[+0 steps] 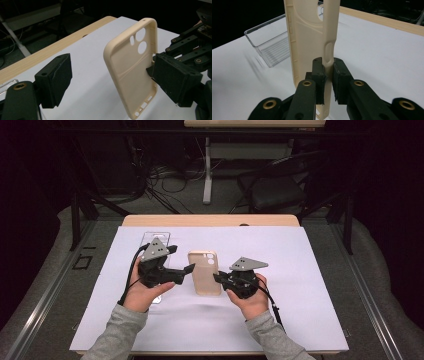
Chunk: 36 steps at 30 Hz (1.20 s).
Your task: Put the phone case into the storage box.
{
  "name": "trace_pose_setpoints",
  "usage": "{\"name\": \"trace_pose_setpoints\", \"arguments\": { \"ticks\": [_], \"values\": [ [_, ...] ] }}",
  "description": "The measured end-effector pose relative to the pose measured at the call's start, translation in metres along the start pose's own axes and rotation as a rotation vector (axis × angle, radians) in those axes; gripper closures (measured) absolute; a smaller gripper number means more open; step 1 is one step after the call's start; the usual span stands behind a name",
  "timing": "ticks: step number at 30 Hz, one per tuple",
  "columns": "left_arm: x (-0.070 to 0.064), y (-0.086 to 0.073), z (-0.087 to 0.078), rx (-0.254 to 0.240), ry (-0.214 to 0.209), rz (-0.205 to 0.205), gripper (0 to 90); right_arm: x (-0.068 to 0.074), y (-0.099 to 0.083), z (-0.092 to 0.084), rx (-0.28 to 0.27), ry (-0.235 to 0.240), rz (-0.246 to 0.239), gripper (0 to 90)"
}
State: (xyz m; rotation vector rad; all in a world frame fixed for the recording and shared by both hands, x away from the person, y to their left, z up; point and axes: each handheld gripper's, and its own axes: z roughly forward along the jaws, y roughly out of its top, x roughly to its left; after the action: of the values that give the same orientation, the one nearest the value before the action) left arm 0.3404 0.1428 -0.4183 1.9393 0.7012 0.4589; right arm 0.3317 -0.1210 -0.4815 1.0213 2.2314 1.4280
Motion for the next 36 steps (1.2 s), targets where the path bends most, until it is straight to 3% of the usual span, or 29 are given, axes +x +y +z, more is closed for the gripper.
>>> {"name": "trace_pose_setpoints", "arguments": {
  "ticks": [9, 17, 28, 36],
  "values": [
    [-0.004, 0.0, 0.0, -0.003, 0.029, 0.038, 25.8, 0.001, 0.0, 0.001, 0.008, -0.003, -0.003, 81.3],
    [-0.003, -0.002, 0.001, 0.007, 0.052, 0.07, 41.4, 0.004, 0.0, 0.002, 0.011, 0.005, -0.01, 81.3],
    [-0.009, -0.002, 0.004, 0.037, 0.1, 0.146, 46.5, 0.007, 0.0, 0.003, 0.014, 0.008, -0.02, 81.3],
    [-0.012, -0.003, 0.005, 0.067, 0.102, 0.158, 51.1, 0.008, -0.001, 0.004, 0.023, 0.01, -0.029, 81.3]
  ]
}}
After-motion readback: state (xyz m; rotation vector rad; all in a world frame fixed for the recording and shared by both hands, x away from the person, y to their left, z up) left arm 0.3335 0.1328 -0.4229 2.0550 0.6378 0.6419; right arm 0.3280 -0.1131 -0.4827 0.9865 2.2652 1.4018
